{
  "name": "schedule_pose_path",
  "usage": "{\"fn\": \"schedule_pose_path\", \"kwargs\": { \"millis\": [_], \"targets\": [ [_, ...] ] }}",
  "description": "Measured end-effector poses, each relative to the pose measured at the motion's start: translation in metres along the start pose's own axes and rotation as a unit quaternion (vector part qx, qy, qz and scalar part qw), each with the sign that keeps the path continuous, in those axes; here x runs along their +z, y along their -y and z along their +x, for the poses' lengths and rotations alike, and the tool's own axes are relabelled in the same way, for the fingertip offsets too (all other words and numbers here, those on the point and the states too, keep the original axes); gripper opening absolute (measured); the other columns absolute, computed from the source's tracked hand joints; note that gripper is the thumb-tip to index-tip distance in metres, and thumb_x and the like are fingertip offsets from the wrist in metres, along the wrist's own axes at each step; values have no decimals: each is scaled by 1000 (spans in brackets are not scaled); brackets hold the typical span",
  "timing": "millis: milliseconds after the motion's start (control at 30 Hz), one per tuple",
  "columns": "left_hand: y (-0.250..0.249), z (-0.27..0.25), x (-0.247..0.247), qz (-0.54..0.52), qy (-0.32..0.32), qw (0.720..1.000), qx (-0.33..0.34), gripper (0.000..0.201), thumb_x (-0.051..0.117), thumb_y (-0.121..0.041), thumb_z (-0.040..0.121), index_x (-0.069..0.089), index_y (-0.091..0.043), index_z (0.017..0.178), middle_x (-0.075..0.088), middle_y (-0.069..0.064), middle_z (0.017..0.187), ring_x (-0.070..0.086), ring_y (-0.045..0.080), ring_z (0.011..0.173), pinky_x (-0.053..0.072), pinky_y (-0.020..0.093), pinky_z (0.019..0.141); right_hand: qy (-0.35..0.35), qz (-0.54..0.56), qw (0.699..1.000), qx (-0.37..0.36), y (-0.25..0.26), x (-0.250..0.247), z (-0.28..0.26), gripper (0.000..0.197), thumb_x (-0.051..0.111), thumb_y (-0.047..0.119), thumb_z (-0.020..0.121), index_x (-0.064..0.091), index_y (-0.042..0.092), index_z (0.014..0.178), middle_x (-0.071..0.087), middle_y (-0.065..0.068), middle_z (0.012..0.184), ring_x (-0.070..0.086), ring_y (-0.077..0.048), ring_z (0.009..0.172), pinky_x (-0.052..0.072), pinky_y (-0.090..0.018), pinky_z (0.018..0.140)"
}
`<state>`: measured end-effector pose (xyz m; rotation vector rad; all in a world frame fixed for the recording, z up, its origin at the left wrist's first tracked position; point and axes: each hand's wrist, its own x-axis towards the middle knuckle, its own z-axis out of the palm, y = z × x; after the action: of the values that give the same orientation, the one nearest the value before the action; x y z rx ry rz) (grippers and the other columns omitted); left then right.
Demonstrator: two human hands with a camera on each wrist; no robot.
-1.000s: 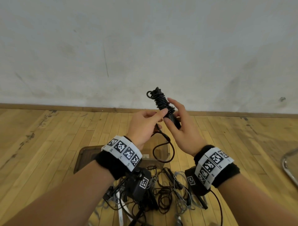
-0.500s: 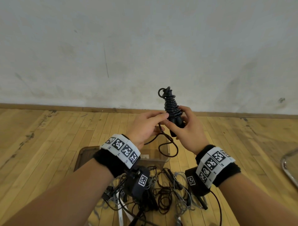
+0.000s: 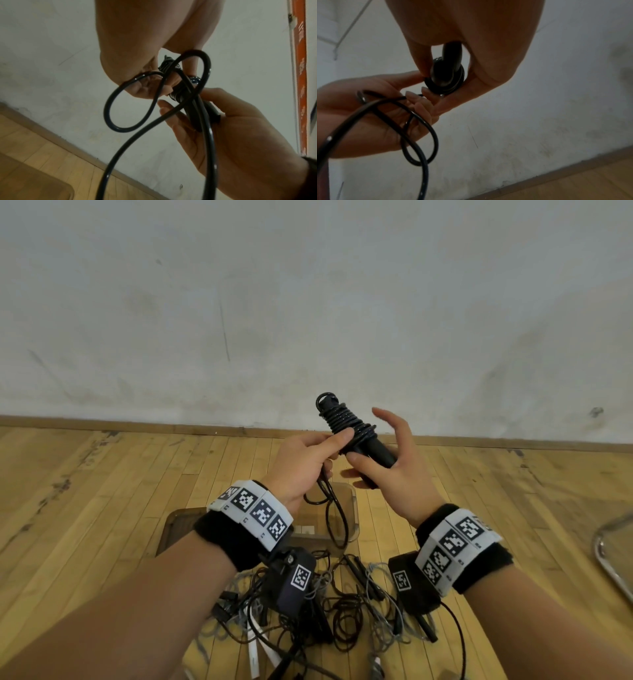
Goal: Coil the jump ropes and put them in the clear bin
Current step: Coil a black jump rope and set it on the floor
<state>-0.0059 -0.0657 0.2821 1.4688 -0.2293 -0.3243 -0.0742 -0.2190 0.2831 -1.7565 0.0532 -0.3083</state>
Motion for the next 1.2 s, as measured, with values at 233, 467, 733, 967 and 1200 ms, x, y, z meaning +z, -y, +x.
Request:
{"fn": "schedule_pose_path", "kwargs": {
  "millis": [233, 467, 733, 967, 1200],
  "targets": [
    [2, 0, -3, 56, 12, 998, 2, 28, 71, -47, 92, 80, -21, 99, 65, -8, 69, 61, 9, 71, 52, 30, 78, 43, -28, 999, 0, -9, -2, 2, 47, 63, 13, 100, 41, 24, 140, 71, -14, 95, 71, -30, 72, 62, -40, 66],
    [-2, 1, -4, 38, 2, 999, -13, 27, 78, -34, 88, 77, -12, 103, 59, -8, 64, 57, 7, 61, 47, 23, 64, -6, -141, 987, -74, -11, -1, 1, 50, 61, 17, 100, 37, 34, 141, 63, -9, 82, 59, -17, 58, 55, -35, 54],
    [1, -5, 5, -20, 3, 998, -64, 37, 82, -37, 83, 75, -12, 109, 61, -1, 81, 64, 9, 62, 51, 26, 63, -34, -312, 946, -82, -16, 3, 2, 53, 55, 29, 102, 30, 35, 148, 60, 10, 76, 55, -6, 54, 36, -22, 48],
    [-4, -4, 1, -24, -5, 999, -34, 39, 81, -44, 82, 77, -14, 106, 59, -5, 78, 56, 6, 59, 48, 25, 63, 41, -138, 987, -69, -7, 4, -1, 47, 34, 35, 111, 25, 42, 156, 64, 7, 111, 63, -11, 74, 61, -40, 73],
    [-7, -6, -3, -58, 30, 997, -30, 29, 75, -35, 90, 76, -12, 107, 68, -5, 77, 64, 9, 61, 53, 25, 68, 73, -21, 997, 25, -6, -2, 4, 52, 49, 46, 100, 47, 26, 148, 72, -11, 108, 70, -19, 76, 60, -33, 72]
  ]
}}
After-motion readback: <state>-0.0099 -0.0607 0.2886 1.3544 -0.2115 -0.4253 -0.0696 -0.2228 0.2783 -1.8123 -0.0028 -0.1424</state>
